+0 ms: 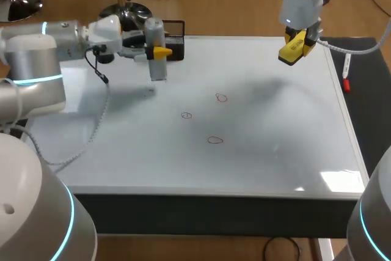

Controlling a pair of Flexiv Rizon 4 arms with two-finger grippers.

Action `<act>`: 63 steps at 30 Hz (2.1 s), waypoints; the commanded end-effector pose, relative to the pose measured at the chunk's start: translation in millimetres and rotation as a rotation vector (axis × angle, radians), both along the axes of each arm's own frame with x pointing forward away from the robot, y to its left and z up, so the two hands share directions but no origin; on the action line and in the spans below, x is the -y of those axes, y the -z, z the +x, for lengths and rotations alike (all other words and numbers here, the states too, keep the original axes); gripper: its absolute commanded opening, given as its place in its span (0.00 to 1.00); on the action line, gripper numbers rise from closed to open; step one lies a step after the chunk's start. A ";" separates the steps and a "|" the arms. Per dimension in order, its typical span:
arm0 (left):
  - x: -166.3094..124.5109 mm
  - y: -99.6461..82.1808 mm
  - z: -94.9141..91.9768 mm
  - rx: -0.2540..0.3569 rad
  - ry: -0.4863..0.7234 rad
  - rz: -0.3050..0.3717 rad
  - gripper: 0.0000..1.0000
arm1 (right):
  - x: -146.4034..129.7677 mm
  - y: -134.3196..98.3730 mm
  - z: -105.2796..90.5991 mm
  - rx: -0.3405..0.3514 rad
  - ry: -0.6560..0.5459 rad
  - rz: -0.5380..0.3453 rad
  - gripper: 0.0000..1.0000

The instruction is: Pick up the inspection probe, press it on each red-marked spot on the whiteboard one by one, put down the probe, pick up the eraser, and wipe off all the red marks.

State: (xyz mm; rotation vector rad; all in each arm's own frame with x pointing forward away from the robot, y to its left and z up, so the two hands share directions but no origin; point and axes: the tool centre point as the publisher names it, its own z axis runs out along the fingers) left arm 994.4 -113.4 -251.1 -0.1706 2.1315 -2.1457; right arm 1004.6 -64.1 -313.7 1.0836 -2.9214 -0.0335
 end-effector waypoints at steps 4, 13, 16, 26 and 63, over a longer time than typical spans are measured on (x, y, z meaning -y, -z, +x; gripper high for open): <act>-28.8 -15.6 28.7 0.002 -0.034 0.019 0.00 | 0.5 -1.0 0.7 -0.001 -0.001 -0.004 0.00; -56.1 -19.1 65.1 -0.005 -0.084 0.032 0.00 | 0.5 -1.0 0.7 -0.001 -0.001 -0.004 0.00; -64.7 -17.3 75.3 -0.014 -0.100 0.037 0.00 | 0.5 -1.0 0.7 -0.001 -0.001 -0.004 0.00; -87.0 -8.3 92.3 -0.045 -0.154 0.019 0.00 | 0.5 -1.0 0.7 -0.001 -0.001 -0.004 0.00; -91.0 -6.5 89.5 -0.057 -0.146 0.025 0.00 | -63.2 -5.1 -29.7 0.035 -0.140 0.059 0.00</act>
